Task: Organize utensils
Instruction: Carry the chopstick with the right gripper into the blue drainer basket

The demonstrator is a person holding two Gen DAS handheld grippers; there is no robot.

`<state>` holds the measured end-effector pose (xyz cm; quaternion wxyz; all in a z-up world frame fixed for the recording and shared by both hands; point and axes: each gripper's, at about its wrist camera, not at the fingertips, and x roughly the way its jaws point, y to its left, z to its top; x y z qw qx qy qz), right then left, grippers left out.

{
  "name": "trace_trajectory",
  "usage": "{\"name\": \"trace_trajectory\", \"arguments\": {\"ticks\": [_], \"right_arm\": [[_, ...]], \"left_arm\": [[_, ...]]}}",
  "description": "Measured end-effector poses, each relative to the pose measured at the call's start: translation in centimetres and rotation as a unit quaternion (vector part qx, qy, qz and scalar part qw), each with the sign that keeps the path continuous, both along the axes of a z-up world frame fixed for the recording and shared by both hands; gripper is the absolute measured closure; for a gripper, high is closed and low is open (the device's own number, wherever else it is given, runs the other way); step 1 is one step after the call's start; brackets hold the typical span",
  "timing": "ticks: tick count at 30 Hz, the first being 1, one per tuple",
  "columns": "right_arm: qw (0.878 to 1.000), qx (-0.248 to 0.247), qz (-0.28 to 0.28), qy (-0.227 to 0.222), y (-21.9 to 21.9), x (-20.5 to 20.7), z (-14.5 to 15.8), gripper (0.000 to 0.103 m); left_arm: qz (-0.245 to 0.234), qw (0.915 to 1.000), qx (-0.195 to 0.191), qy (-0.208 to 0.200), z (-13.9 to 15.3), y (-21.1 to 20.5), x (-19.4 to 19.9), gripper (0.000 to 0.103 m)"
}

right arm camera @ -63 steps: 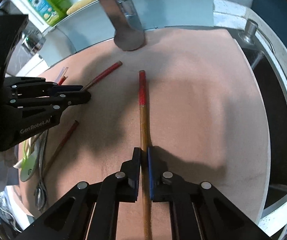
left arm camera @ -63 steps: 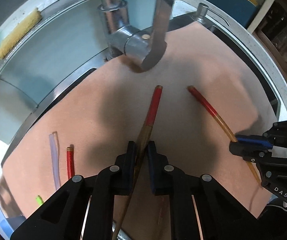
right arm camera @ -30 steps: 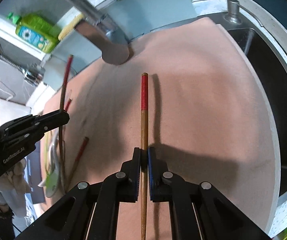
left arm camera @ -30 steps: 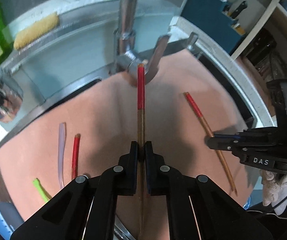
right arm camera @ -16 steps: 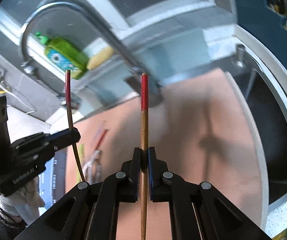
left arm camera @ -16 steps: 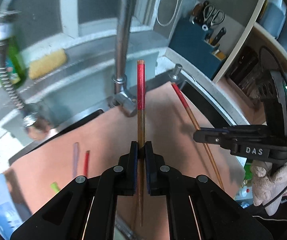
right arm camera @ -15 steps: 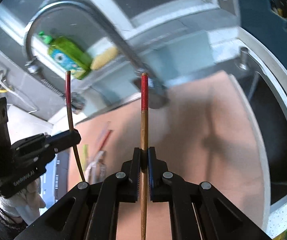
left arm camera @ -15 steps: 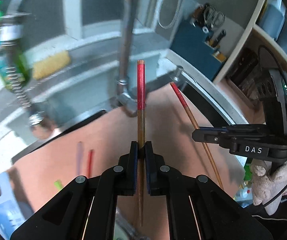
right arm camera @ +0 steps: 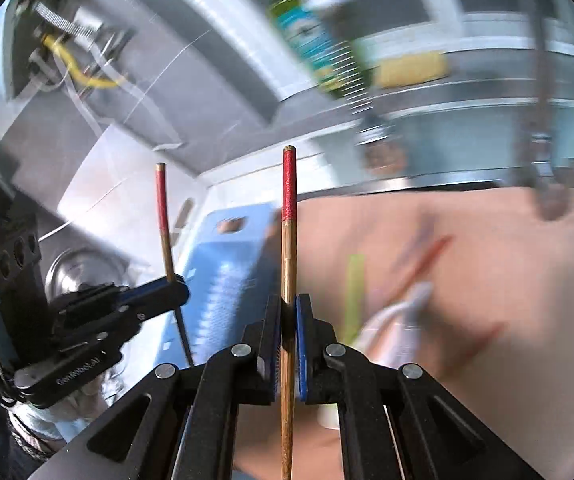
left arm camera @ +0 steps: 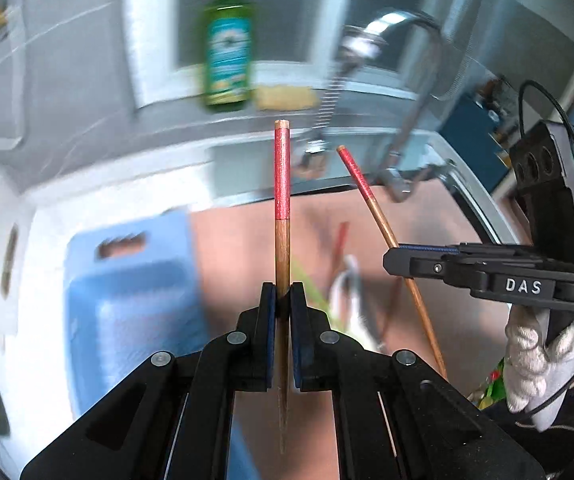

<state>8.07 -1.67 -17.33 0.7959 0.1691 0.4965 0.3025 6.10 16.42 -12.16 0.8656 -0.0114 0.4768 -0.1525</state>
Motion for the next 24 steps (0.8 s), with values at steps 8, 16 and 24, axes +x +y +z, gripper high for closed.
{"name": "trace_trajectory", "arguments": {"ticks": [8,16,24], "right_arm": [[0.999,0.004,0.045,0.030,11.5,-0.6,-2.9,0.097],[0.997,-0.019,0.033,0.068,18.3,-0.3,-7.2,0.097],[0.994,-0.068,0.013,0.084,20.5,1.3,-10.2,0.097]], "left_arm": [[0.077,0.9965,-0.012,0.029,-3.0,8.8,-1.9,0.098],[0.102,0.9927,-0.036,0.054,-6.4,12.9,-1.2,0.098],[0.106,0.9900,-0.042,0.084,-10.0,14.3,0.5,0.098]]}}
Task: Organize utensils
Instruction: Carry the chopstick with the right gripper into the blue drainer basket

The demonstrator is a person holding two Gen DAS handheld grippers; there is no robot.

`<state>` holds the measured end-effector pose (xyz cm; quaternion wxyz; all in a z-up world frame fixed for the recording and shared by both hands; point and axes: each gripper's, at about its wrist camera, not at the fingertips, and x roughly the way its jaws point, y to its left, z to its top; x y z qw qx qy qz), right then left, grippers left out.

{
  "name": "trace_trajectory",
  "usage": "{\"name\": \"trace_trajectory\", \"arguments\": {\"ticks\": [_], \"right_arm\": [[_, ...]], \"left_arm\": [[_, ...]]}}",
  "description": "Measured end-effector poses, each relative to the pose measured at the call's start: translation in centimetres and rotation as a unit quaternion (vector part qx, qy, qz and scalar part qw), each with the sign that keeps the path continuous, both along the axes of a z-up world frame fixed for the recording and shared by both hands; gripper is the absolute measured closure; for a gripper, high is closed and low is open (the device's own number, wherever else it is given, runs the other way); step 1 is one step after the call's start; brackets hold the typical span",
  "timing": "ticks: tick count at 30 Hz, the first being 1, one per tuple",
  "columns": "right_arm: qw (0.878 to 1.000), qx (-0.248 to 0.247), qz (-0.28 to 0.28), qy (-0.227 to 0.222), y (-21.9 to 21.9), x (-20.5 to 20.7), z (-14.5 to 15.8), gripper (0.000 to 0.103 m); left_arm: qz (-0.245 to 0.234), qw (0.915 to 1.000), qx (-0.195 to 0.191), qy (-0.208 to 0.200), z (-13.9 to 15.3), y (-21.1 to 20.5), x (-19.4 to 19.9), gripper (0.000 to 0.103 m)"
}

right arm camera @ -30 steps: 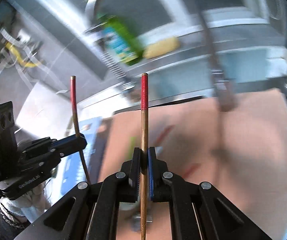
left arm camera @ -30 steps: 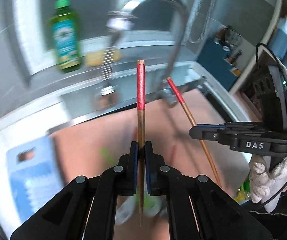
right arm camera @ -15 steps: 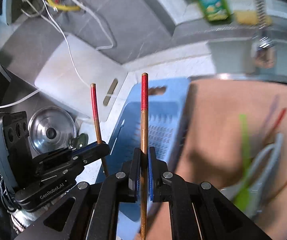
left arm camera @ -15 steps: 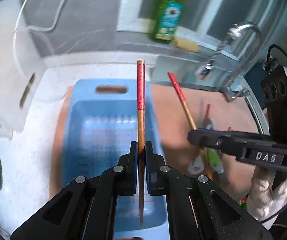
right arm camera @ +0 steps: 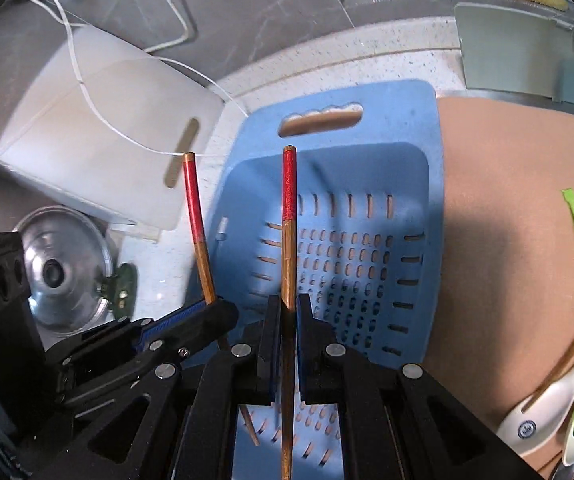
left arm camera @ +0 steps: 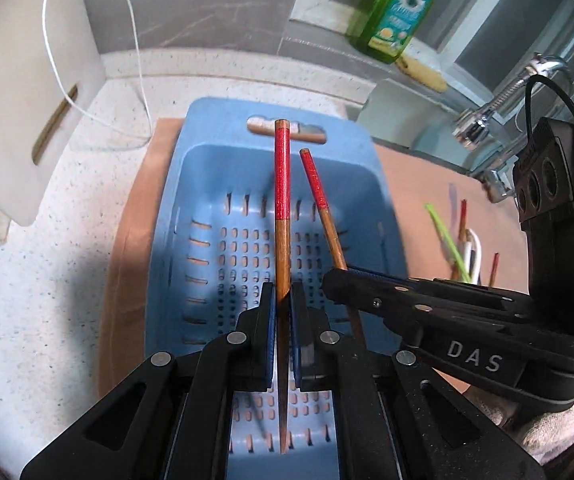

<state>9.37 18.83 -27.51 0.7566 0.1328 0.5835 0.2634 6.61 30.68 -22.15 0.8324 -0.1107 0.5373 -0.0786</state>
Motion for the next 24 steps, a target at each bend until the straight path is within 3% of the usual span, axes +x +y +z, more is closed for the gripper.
{"name": "trace_trajectory", "arguments": {"ticks": [9,24], "right_arm": [[0.999,-0.052,0.011,-0.011,1.3,0.4,-1.2,0.096],[0.997,-0.071,0.008,-0.022,1.0,0.1,-1.2,0.094]], "left_arm": [[-0.004,0.9996,0.013,0.025,-2.8,0.2,0.7,0.098],[-0.011,0.9986,0.035,0.038,-4.0,0.2,1.6,0.093]]}}
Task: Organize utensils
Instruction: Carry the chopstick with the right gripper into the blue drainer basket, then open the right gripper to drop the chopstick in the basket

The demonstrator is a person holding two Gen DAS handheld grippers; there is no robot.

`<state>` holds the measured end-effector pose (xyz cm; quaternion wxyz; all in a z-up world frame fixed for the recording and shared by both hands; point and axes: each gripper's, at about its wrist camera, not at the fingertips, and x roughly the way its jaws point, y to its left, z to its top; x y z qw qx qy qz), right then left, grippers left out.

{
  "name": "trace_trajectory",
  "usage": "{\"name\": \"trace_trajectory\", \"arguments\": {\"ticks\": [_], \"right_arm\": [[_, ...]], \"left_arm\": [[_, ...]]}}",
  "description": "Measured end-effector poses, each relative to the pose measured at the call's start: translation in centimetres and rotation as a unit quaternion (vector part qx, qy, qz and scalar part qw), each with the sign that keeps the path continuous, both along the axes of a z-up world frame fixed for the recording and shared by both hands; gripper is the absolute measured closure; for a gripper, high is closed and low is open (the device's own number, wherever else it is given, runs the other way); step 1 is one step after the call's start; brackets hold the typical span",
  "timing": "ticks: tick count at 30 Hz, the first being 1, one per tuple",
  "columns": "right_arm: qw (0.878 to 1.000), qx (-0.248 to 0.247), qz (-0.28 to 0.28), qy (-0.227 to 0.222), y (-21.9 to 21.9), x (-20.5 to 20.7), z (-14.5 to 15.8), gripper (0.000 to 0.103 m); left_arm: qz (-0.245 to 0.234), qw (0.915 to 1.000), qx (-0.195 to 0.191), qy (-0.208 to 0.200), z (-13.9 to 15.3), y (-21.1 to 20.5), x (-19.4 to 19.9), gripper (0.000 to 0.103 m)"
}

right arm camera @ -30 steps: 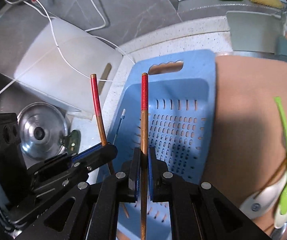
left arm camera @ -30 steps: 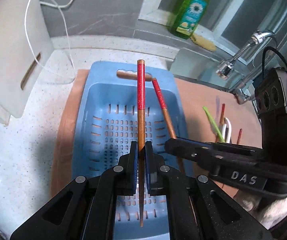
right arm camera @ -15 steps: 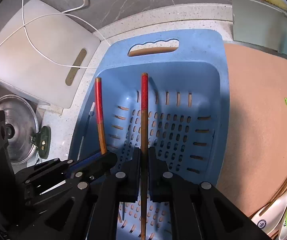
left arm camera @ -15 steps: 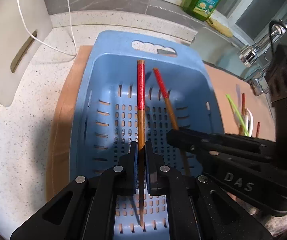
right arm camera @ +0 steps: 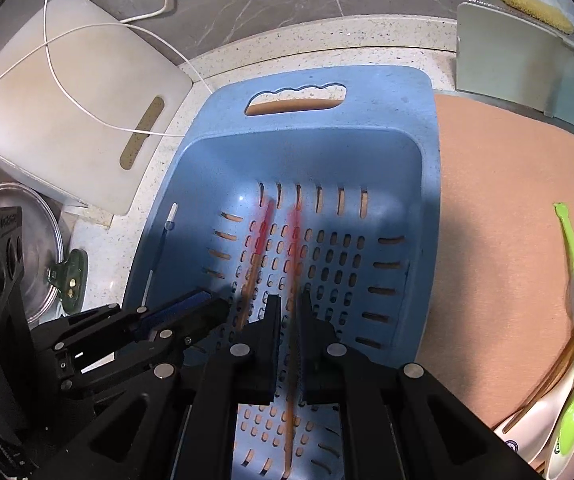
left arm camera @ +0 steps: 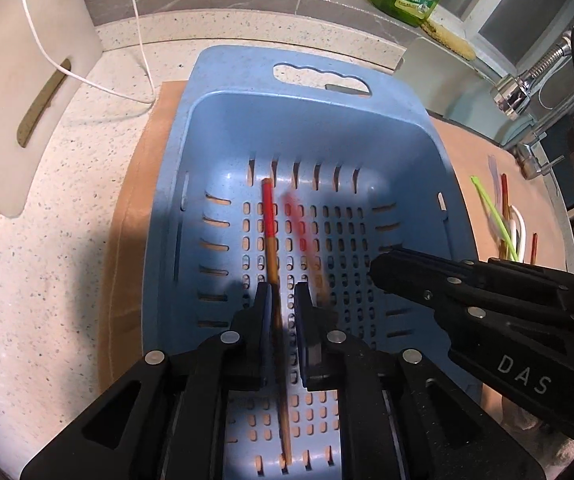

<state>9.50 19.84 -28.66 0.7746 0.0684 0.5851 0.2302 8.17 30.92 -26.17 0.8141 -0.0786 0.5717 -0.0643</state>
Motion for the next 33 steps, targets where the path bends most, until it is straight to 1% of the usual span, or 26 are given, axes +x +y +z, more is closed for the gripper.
{"name": "trace_trajectory", "arguments": {"ticks": [2,5,6,7,11,14,15,17,18,22,24,25,26,27,28,30,33], "right_arm": [[1.000,0.000,-0.003,0.000,-0.1,0.0,0.0,0.089],[1.000,0.003,-0.005,0.000,-0.5,-0.1,0.1,0.089],[1.000,0.004,-0.005,-0.001,-0.6,-0.1,0.2,0.089],[1.000,0.007,-0.005,-0.004,-0.9,-0.2,0.4,0.089],[0.999,0.007,-0.001,-0.035,-2.6,-0.9,1.9,0.088],[0.999,0.026,0.001,-0.039,-4.5,-1.2,2.9,0.084],[0.998,0.035,0.002,-0.043,-5.6,-1.3,3.3,0.083],[0.998,0.040,0.005,-0.058,-7.5,-1.6,4.1,0.076],[0.997,0.042,0.007,-0.064,-8.6,-1.7,4.5,0.074],[0.996,0.056,0.008,-0.074,-13.7,-1.8,5.3,0.072],[0.995,0.063,0.003,-0.082,-16.7,-1.8,5.5,0.064],[0.994,0.066,-0.003,-0.089,-18.8,-1.8,5.7,0.056],[0.993,0.067,-0.007,-0.094,-20.0,-1.7,5.8,0.052],[0.993,0.067,-0.014,-0.099,-22.0,-1.7,5.8,0.051],[0.993,0.065,-0.017,-0.099,-23.2,-1.6,5.8,0.048],[0.994,0.063,-0.017,-0.084,-26.1,-1.1,5.4,0.048],[0.996,0.056,-0.024,-0.064,-29.0,-0.4,4.8,0.048]], "left_arm": [[-0.001,1.0000,0.002,-0.001,0.0,0.0,0.1,0.093],[-0.001,1.0000,0.002,-0.003,0.2,0.2,0.1,0.092],[-0.001,1.0000,0.002,-0.003,0.3,0.2,0.0,0.088],[-0.001,1.0000,0.002,-0.005,0.5,0.3,-0.1,0.088],[-0.001,0.9998,0.000,-0.022,1.9,0.7,-0.7,0.088],[-0.006,0.9993,0.004,-0.036,3.2,0.2,-1.3,0.088],[-0.008,0.9991,0.005,-0.041,3.7,0.0,-1.6,0.088],[-0.013,0.9985,0.007,-0.052,4.6,-0.6,-2.2,0.088],[-0.016,0.9980,0.009,-0.061,5.3,-1.2,-2.6,0.088],[-0.025,0.9962,-0.002,-0.083,7.0,-3.9,-3.7,0.088],[-0.030,0.9952,-0.011,-0.092,7.5,-5.8,-4.3,0.088],[-0.033,0.9948,-0.016,-0.095,7.6,-6.6,-4.6,0.088],[-0.038,0.9944,-0.021,-0.096,7.7,-7.5,-4.8,0.088],[-0.045,0.9939,-0.027,-0.097,7.8,-8.9,-5.1,0.088],[-0.051,0.9935,-0.031,-0.097,7.8,-9.9,-5.2,0.088],[-0.062,0.9927,-0.042,-0.095,7.7,-12.1,-5.6,0.088],[-0.074,0.9915,-0.064,-0.086,7.1,-15.3,-6.4,0.088]]}}
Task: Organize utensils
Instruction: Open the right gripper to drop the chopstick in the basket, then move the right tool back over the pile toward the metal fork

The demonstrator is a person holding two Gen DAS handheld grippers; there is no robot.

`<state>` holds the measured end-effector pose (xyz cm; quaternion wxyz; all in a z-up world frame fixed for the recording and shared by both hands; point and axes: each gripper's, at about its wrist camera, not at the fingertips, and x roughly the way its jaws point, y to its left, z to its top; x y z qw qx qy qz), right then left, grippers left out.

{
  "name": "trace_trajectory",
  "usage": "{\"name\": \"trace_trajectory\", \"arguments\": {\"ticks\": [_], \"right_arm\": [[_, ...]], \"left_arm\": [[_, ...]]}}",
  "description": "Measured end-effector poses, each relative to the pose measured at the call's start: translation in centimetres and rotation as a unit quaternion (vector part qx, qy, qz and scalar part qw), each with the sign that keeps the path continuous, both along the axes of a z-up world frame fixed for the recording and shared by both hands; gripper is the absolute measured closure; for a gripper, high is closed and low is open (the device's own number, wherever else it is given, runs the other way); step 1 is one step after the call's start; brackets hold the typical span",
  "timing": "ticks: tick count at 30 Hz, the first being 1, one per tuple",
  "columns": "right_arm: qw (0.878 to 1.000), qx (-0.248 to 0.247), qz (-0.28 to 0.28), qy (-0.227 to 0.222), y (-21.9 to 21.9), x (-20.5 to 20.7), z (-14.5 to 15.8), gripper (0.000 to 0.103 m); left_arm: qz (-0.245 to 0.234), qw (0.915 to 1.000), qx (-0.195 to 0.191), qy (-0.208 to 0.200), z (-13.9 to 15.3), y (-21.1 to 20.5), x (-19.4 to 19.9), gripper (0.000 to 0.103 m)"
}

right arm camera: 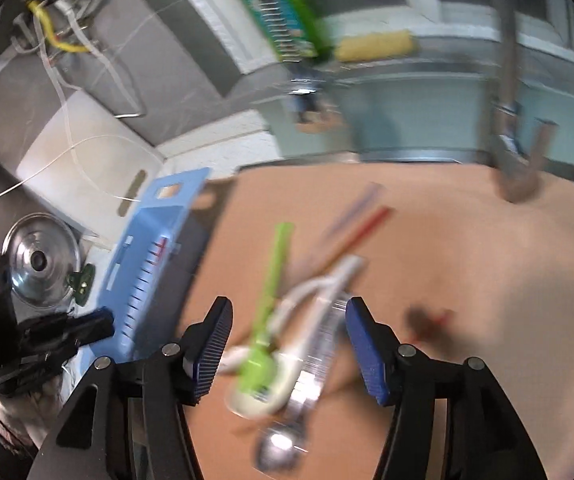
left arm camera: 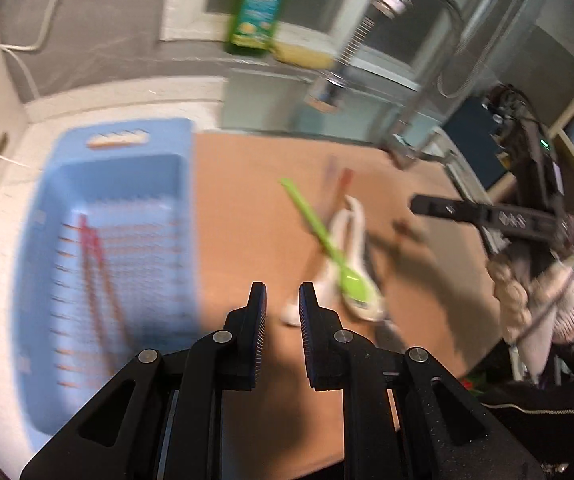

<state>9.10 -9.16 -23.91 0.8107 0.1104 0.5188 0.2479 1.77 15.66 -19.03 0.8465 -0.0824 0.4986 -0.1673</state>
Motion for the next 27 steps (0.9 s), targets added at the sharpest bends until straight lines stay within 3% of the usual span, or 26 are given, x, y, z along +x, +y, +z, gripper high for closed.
{"name": "trace_trajectory", "arguments": {"ticks": [6,9,14,20,27], "right_arm": [[0.998,0.013,0.010,0.069,-3.2,1.1,-2.5,0.048],[0.995,0.023,0.033,0.091,-3.1,1.2,-3.5,0.058],[0.988,0.007,0.097,0.117,-0.3,1.6,-4.9,0.075],[0.977,-0.024,0.132,0.165,2.4,2.3,-7.1,0.079],[0.972,-0.067,0.152,0.167,4.2,2.1,-7.7,0.081]], "left_arm": [[-0.020,0.9993,-0.016,0.028,-2.1,-6.1,-2.0,0.088],[-0.021,0.9990,-0.021,0.034,-2.8,-8.3,-3.1,0.088],[-0.020,0.9983,-0.031,0.046,-3.7,-10.8,-4.3,0.088],[-0.008,0.9979,-0.040,0.050,-4.3,-12.4,-5.2,0.088],[-0.001,0.9979,-0.042,0.050,-4.7,-13.0,-5.9,0.088]]}}
